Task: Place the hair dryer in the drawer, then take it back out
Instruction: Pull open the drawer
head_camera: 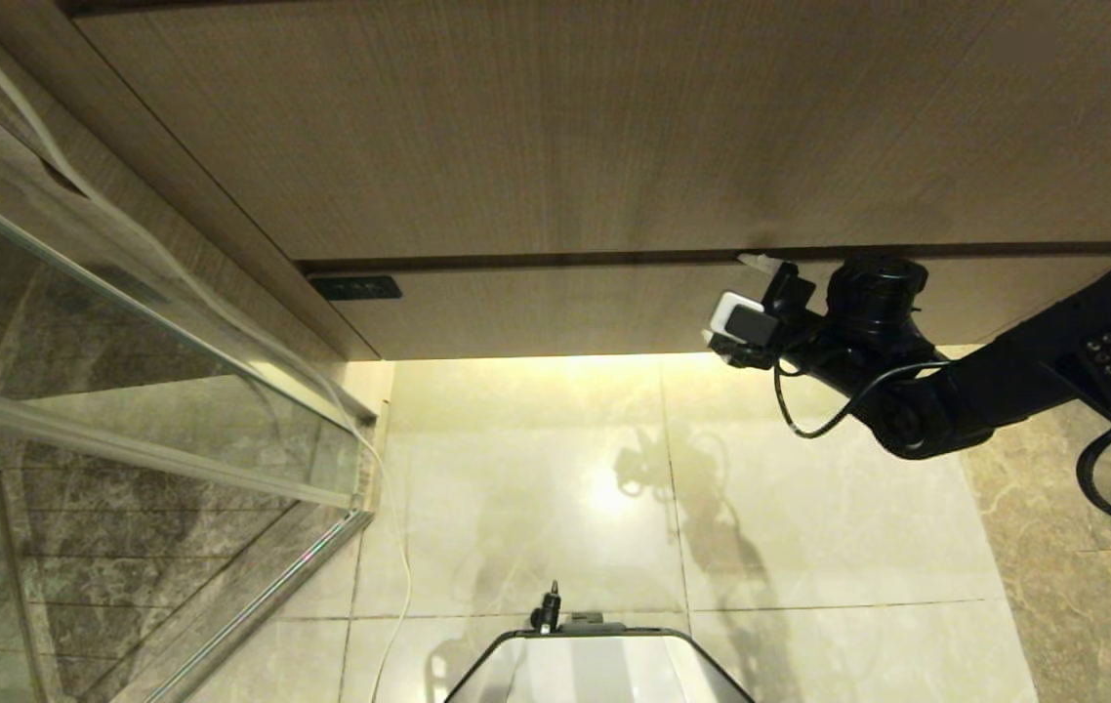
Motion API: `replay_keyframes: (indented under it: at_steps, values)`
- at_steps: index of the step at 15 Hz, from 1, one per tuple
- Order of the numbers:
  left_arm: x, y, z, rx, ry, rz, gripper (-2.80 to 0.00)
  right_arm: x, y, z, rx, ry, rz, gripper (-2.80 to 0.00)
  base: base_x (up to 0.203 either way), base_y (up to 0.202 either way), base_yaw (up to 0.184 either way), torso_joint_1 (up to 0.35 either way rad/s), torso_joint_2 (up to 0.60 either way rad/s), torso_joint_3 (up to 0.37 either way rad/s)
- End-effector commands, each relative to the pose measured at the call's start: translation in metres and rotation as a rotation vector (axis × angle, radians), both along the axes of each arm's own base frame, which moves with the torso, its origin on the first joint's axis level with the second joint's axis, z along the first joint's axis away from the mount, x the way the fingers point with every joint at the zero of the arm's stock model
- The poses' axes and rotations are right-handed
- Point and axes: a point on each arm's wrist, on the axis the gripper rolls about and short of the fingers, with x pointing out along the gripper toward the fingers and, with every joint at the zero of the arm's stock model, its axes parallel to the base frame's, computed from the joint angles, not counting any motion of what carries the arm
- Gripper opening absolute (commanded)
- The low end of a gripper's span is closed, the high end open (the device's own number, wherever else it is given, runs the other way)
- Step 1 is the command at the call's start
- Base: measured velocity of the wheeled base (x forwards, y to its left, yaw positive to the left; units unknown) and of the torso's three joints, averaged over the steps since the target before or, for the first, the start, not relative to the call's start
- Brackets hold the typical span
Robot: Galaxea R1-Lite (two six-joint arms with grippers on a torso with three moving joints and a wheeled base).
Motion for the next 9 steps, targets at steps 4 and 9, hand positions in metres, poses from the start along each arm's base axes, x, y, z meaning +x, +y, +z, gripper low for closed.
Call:
replay_keyframes:
  at_steps: [4, 9]
  values:
    - [0.0, 0.0, 0.0, 0.0, 0.0, 0.0, -2.8, 0.004, 0.001, -0.012, -0.027, -0.015, 0.048, 0.0, 0.0, 0.0, 0.0, 0.0, 0.0, 0.0]
    - [0.0, 0.0, 0.0, 0.0, -0.001, 0.0, -2.8, 0.003, 0.001, -0.017, -0.053, 0.008, 0.053, 0.0, 0.0, 0.0, 0.0, 0.0, 0.0, 0.0]
